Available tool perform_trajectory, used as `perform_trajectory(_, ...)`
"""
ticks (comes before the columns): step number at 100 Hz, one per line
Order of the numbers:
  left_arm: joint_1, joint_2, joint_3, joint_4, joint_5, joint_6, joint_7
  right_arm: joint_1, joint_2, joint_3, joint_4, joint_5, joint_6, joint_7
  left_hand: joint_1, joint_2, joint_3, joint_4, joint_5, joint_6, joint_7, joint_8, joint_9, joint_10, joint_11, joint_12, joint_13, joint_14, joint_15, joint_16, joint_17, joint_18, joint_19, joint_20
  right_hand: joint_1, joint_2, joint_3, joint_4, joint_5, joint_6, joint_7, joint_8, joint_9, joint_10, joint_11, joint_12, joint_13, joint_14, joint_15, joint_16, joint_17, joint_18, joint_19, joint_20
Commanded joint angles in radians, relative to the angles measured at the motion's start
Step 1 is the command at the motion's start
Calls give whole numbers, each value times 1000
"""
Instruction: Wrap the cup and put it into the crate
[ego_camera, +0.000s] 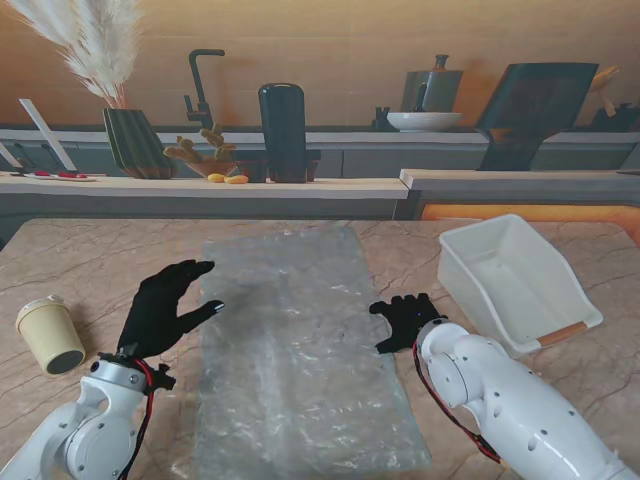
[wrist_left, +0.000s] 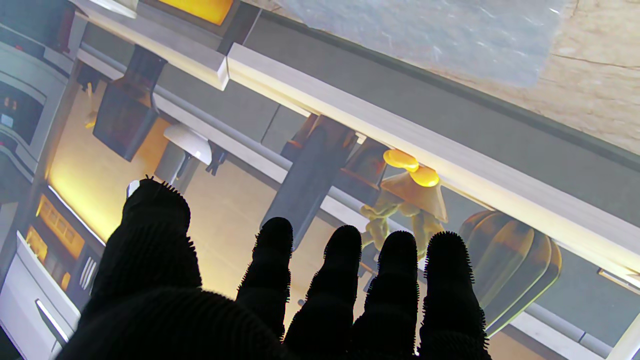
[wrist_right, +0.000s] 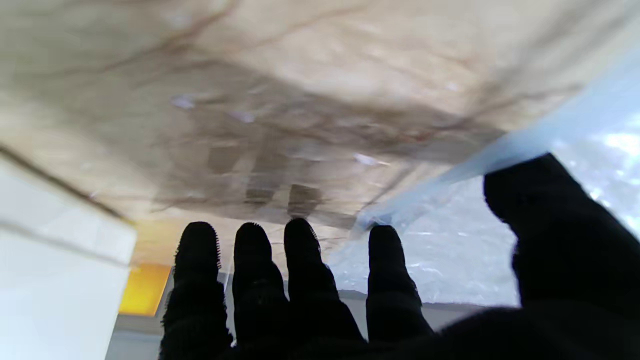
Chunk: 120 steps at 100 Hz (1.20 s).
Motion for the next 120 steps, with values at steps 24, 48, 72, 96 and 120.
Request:
perform_trajectory(24,29,5,-27,-40,22,-3,-20,-91,13,60,-61,24,32,59,16,40,-19,-1,13,-23,4,13,10,-22,-15,1,7,-19,-16,5,1,-5,-13,-11,28,-9,-19,-1,84,51,53,25,7,32,-6,14,-3,24,4,-10,-3,17,-18,2)
perform_trajectory(48,55,7,-67,-78,51,-11,-21,-173,2,138,-133,42,37,17,16,38,-19,-1,18,-25,3,14,14,-23,-15,1,11,-20,-17,5,3,-4,-14,-10,12,36,-32,-2,135,66,50,29,31,40,-4,17,7,29,8,-10,4,21,-14,3)
perform_trajectory(72,86,18,-143,-135,103,-35,-66,-219,-29,203,-171,100,31,-157,-25,12,-31,-2,4,-26,-7,12,4,-30,-25,-3,7,-26,-27,1,-2,0,-24,-14,11,52,-51,-5,170,67,47,37,54,46,0,21,20,33,15,-8,12,28,-10,4)
perform_trajectory(96,109,42,-240,-176,157,-59,-214,-261,-60,243,-221,162,-18,-315,-63,-129,-6,13,-25,-40,-20,17,-22,-39,-46,-4,6,-38,-63,-4,2,0,-87,-21,18,50,-54,-2,175,61,46,46,58,48,5,24,24,36,19,-6,16,32,-8,3)
perform_trajectory(120,72,72,-292,-167,212,35,-428,-308,-93,236,-251,194,-120,-527,-20,-208,17,17,-48,-49,-25,11,-55,-52,-57,-8,1,-46,-83,-4,21,-13,-177,-16,23,39,-53,-1,193,56,51,53,85,48,12,26,50,37,30,-2,32,41,-1,5)
